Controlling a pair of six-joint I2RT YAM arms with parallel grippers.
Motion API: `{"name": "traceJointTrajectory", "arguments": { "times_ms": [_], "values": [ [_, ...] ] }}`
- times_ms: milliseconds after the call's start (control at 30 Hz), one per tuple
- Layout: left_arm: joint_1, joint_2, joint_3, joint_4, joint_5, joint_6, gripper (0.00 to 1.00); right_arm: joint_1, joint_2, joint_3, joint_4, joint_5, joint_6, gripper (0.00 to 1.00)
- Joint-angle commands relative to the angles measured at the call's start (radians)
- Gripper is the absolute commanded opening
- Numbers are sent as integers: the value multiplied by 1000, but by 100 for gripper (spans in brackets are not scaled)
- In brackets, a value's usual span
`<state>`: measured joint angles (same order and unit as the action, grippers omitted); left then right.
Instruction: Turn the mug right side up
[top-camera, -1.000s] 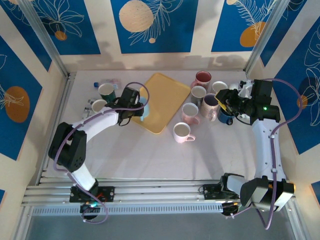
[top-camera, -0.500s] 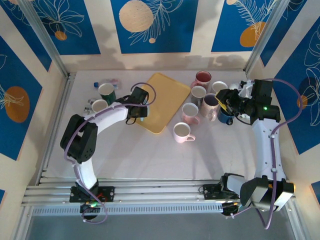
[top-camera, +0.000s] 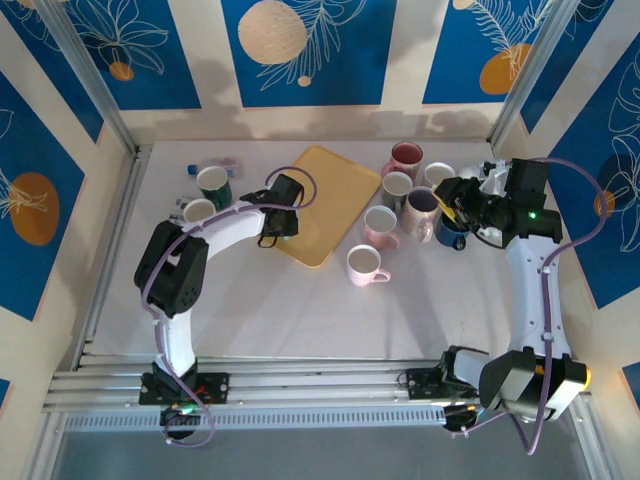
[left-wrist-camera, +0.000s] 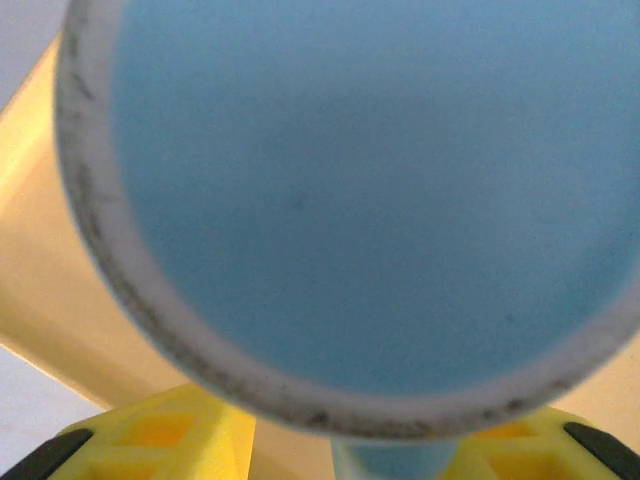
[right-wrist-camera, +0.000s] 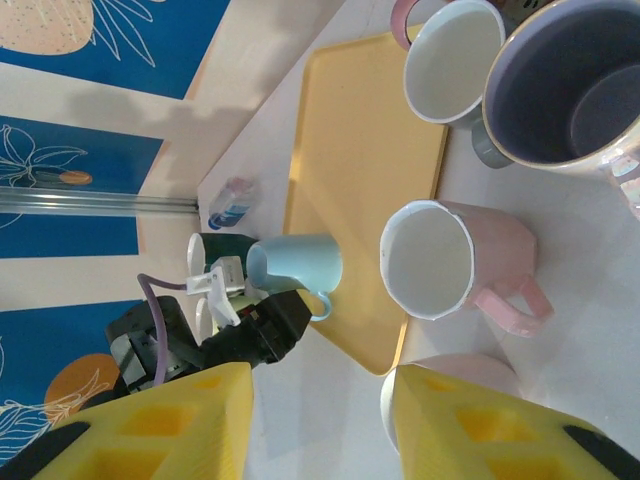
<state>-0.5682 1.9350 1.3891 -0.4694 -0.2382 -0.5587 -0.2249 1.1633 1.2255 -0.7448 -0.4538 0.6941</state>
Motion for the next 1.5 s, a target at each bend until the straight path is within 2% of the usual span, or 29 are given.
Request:
{"name": "traceJointTrajectory", "arguments": {
  "times_ms": [0,333,567,733,933,1067,1233,1467],
  "values": [
    [-14,20,50,-38,-15,-34,42,-9,3,-3,5,-40,-18,41],
    [-14,53,98,-81,-64,-61,34,-21,-4,-6,-4,-65,-22,41],
    [-14,55,119,-120,-60,-41,12,-20,-28,-22,-13,-77,-10,41],
    [-13,2,123,-143,-47,-12,3,-7,-32,-51,-32,-113,1,41],
    [-9,-99,128,-153,19,16,0,45,-26,-107,5,-211,60,41],
    [-6,-186,106,-128,88,-2,0,116,-19,-118,41,-248,116,41],
    [-3,-310,42,-34,176,-63,0,197,-17,-119,110,-310,215,41],
    [0,-497,-137,289,301,-220,0,267,-32,-142,269,-405,373,41]
  ]
}}
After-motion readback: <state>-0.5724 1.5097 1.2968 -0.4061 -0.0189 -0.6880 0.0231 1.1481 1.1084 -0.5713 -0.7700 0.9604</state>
